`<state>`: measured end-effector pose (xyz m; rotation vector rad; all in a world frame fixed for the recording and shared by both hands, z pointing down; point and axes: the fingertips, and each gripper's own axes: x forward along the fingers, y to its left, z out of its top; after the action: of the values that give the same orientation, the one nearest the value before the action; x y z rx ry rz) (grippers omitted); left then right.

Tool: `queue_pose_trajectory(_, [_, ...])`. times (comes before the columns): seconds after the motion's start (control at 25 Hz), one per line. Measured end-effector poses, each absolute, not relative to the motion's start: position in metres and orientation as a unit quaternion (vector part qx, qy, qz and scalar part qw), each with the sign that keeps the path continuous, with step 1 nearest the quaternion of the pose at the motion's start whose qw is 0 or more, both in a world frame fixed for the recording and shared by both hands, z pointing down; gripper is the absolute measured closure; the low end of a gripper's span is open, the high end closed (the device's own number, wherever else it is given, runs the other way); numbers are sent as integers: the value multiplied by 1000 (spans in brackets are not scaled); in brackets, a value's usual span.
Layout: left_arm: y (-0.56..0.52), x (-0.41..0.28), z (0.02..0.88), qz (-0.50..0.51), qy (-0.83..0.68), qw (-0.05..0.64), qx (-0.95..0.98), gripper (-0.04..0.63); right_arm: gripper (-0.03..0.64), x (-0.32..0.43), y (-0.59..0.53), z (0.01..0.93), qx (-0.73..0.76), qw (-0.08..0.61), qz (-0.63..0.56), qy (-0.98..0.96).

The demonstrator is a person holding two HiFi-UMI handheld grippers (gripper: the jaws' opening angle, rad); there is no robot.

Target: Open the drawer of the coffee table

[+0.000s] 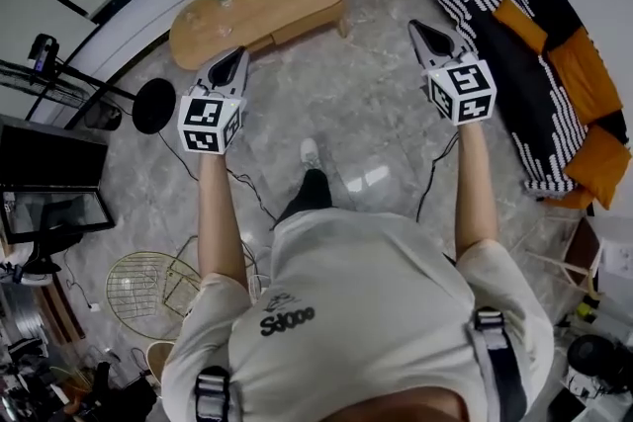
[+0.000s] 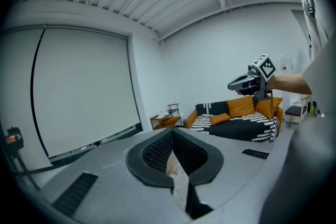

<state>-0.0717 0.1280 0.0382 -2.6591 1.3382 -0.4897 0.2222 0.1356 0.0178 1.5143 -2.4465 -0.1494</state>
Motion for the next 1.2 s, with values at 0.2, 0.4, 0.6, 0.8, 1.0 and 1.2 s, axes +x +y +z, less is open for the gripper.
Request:
queue_pose_trajectory(0.2, [44,-96,40,-149,441,43,-884,577,611,206,59,12,538,107,-37,-835])
queue_pose_trajectory(0.4, [-35,-120,27,-154,436,53,-885,577,611,175,-12,-2,532,115,-54,-837])
queue_pose_trajectory(0.6, [-103,-139,26,-155,431,55,-887,577,611,156,-80,-3,535,110,-51,-836])
queue_pose_trajectory(0.8, [-155,-159,32,-159,424,49,-890,577,612,146,-130,0,551,99,-31,-828])
queue_pose_trajectory(1.0, [-193,-182,45,-166,429,33,-888,577,612,142,-163,6,571,100,-20,-815])
queue_pose_trajectory(1.2, [-225,-185,72,-174,432,16,-885,577,611,152,-192,29,573,117,-8,-811])
